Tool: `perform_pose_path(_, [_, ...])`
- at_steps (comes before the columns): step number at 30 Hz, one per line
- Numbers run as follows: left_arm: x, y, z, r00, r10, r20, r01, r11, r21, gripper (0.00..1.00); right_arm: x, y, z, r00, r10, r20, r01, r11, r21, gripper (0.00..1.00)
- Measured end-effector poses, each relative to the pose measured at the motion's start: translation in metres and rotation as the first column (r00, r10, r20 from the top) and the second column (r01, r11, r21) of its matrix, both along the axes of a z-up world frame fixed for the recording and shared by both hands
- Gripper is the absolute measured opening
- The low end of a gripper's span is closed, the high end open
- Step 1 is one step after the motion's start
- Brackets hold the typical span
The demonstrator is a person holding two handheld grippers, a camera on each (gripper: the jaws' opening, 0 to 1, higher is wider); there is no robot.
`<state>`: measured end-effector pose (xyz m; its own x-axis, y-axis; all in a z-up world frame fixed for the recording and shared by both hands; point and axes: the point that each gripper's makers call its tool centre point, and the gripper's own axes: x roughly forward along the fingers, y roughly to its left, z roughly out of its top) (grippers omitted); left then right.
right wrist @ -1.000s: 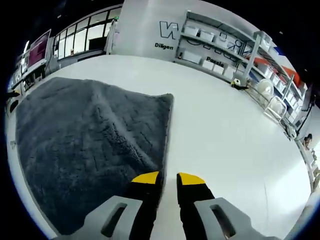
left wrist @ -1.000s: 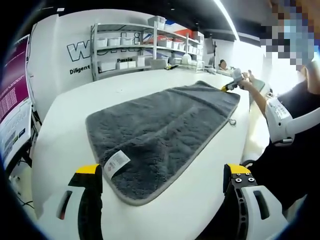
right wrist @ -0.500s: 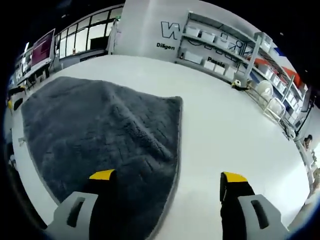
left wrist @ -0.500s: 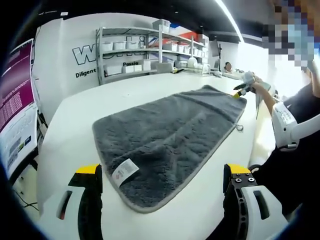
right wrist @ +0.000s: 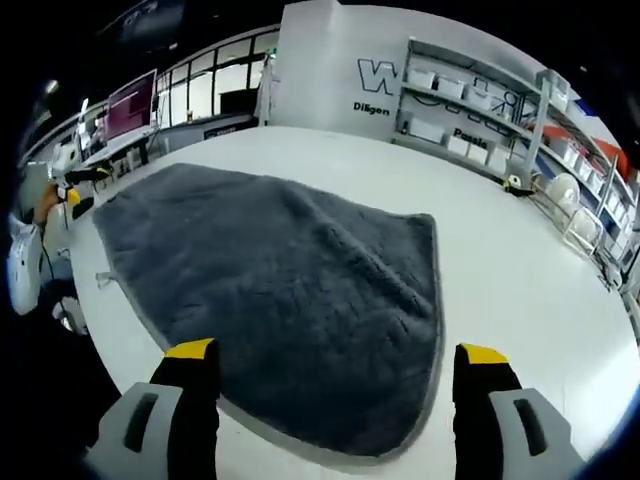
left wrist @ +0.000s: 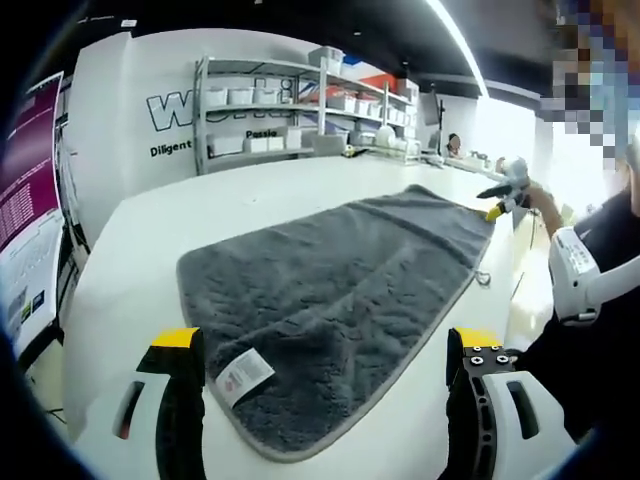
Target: Open the folded towel by lifting each exposed corner and separating the folded layers until the towel lies flat within the target outline without major curled edges
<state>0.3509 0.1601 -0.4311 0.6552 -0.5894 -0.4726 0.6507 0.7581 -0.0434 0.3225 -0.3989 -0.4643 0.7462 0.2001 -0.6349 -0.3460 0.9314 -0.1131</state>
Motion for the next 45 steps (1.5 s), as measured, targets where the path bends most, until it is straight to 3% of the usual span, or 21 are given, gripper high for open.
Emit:
perform_pose_path(8, [0.017, -0.003, -0.002, 1.000, 0.002, -0.012, -0.002, 1.000, 0.004, 0.99, -0.005, 0.007, 0.001, 1.000, 0.010, 0.011, -0.010, 1.000, 0.013, 0.99])
perform_pose_path(11, [0.036, -0.011, -0.002, 1.000, -0.004, -0.026, 0.004, 1.000, -0.001, 0.99, -0.007, 0.009, -0.001, 1.000, 0.019, 0.004, -0.019, 1.000, 0.008, 0.99])
perform_pose_path(18, [0.061, -0.018, 0.010, 1.000, -0.011, 0.014, 0.011, 1.000, 0.010, 0.90, -0.008, 0.027, -0.001, 0.999, 0.025, 0.021, -0.026, 0.999, 0.032, 0.99])
perform_pose_path(24, [0.097, -0.012, 0.004, 1.000, 0.021, 0.020, -0.021, 0.999, 0.036, 0.83, -0.007, 0.033, 0.001, 0.999, 0.035, 0.038, -0.036, 0.998, 0.050, 0.96])
perform_pose_path(26, [0.106, -0.006, 0.000, 0.999, 0.042, 0.027, -0.044, 0.995, 0.085, 0.80, -0.008, 0.031, 0.001, 0.999, 0.035, 0.036, -0.037, 0.998, 0.049, 0.95])
perform_pose_path(28, [0.117, 0.000, -0.001, 0.997, 0.062, 0.054, -0.068, 0.990, 0.126, 0.77, -0.009, 0.029, 0.000, 0.999, 0.034, 0.024, -0.035, 0.998, 0.052, 0.95])
perform_pose_path(32, [0.130, 0.000, -0.004, 0.996, 0.076, 0.050, -0.081, 0.991, 0.103, 0.69, -0.010, 0.026, 0.002, 0.999, 0.029, 0.029, -0.031, 0.998, 0.058, 0.95])
perform_pose_path(38, [0.158, 0.008, -0.009, 0.990, 0.116, 0.082, -0.126, 0.982, 0.138, 0.36, -0.010, 0.023, 0.004, 0.999, 0.024, 0.033, -0.026, 0.998, 0.053, 0.94])
perform_pose_path(45, [0.195, 0.019, -0.017, 0.982, 0.166, 0.094, -0.180, 0.969, 0.171, 0.36, -0.010, 0.023, 0.003, 0.999, 0.026, 0.032, -0.027, 0.998, 0.054, 0.93])
